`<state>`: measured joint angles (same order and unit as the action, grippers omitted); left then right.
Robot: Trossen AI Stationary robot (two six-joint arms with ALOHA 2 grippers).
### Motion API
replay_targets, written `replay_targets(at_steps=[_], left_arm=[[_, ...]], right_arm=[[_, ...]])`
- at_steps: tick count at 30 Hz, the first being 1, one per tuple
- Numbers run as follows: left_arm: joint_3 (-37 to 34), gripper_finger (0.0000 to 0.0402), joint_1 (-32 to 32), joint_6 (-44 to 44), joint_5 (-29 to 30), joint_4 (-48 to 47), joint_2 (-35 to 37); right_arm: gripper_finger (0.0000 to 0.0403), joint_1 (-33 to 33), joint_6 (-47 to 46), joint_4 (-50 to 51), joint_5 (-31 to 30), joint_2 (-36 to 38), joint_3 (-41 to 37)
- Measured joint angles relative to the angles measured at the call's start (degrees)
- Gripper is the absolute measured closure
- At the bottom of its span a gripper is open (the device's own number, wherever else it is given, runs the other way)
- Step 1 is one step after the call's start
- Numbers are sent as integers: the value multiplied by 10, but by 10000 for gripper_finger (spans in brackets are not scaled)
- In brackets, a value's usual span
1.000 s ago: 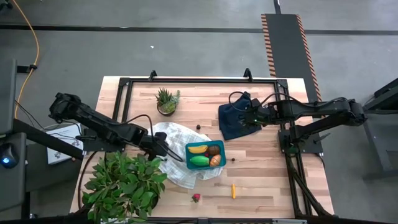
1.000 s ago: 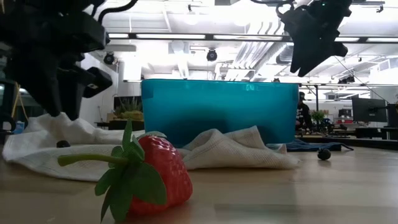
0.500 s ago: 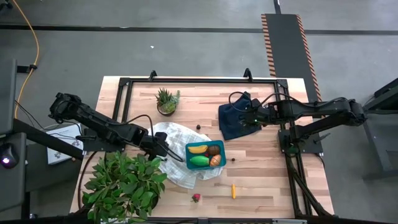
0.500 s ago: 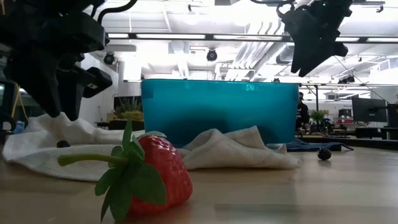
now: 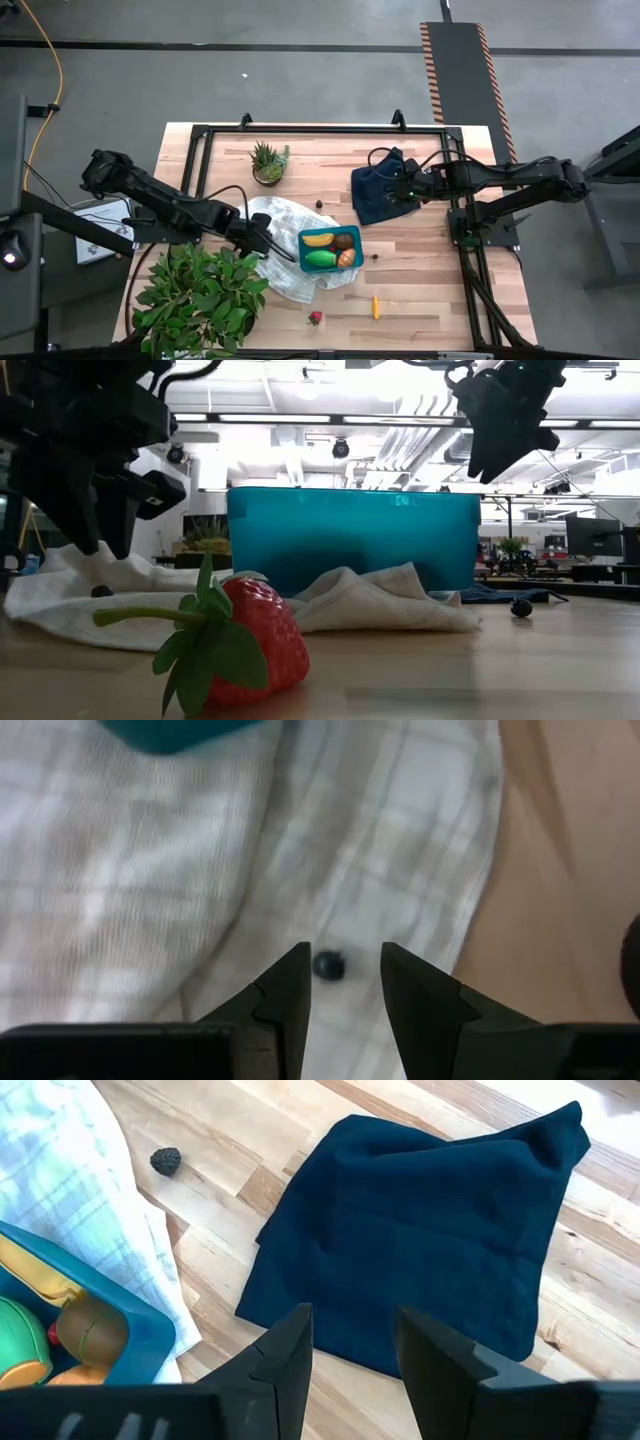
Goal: Pick and placing Produce into tupperware
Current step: Put the left blueberry into the blue bin
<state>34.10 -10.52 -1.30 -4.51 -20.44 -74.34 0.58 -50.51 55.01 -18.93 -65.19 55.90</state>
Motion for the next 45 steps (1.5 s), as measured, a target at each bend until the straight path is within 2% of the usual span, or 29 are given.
replay_targets(at_steps=[25, 45], left_arm=[[0, 291, 0, 30, -4, 10, -51], [-1, 291, 0, 24, 1, 7, -55]], right_arm=[[269, 0, 0, 0, -2, 0, 0], [269, 0, 2, 0, -6, 0, 0]])
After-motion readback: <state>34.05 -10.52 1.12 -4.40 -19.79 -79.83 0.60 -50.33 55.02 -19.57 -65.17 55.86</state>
